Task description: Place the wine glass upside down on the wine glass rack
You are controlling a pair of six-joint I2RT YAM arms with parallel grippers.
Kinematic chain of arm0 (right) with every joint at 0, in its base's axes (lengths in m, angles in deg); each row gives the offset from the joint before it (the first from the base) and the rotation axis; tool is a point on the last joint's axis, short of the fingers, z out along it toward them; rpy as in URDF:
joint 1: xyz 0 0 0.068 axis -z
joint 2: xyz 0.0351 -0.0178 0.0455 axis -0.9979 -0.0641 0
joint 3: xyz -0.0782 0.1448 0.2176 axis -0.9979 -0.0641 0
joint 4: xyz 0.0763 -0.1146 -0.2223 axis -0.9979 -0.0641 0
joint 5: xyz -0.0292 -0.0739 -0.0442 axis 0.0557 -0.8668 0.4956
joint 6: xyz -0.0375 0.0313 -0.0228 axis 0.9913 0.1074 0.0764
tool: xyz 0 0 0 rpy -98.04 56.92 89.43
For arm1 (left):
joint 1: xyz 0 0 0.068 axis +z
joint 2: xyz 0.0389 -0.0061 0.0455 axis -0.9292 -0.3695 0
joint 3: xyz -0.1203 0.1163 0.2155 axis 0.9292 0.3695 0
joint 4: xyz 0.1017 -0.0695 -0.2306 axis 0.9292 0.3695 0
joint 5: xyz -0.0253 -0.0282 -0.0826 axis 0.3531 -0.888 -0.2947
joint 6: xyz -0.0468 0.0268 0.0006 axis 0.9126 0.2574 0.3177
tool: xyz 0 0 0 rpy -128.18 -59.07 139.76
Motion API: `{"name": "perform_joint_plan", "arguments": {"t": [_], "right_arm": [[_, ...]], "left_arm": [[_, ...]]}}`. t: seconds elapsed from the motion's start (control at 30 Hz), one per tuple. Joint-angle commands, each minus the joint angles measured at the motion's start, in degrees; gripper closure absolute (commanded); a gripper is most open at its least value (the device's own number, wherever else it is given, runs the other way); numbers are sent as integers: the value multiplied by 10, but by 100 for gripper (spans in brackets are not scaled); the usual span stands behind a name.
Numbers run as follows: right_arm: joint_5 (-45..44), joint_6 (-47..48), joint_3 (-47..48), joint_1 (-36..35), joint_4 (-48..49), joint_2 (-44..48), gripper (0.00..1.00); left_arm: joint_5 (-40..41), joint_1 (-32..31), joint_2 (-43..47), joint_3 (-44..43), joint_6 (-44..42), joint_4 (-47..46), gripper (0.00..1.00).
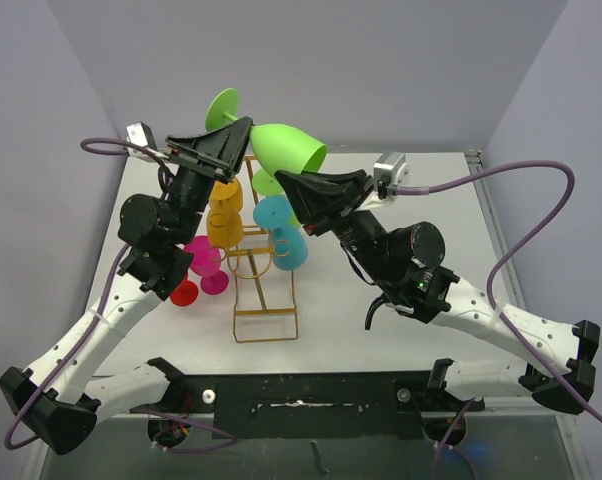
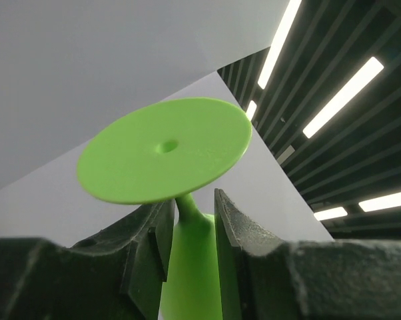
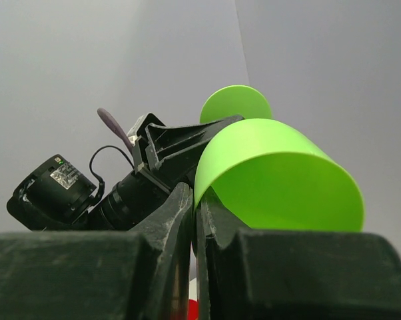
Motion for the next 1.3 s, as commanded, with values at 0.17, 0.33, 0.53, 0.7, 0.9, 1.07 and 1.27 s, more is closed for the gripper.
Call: {"name": "perform_joint_plan", "arguments": {"t": [0.17, 0.33, 0.53, 0.7, 0.9, 1.07, 1.27], "right_arm": [[24, -25, -13, -7, 20, 14, 100], [25, -28, -13, -7, 14, 15, 100], [27, -31, -13, -6, 7, 21, 89], [20, -32, -7, -7, -7, 32, 64], [-4, -32, -17, -7, -18, 55, 41], [-17, -32, -24, -7, -35, 71, 38], [-36, -30, -34, -7, -54, 89, 37]], "left_arm": [[24, -4, -4, -25, 32, -66, 82], [28, -6, -2, -18, 32, -72, 95], [30, -7, -3, -23, 28, -72, 100], [32, -6, 0, -38, 5, -57, 100], [39, 2, 18, -86, -113, 18, 100], [57, 25, 44, -141, -244, 122, 100], [104, 32, 71, -204, -442, 273, 100]]}}
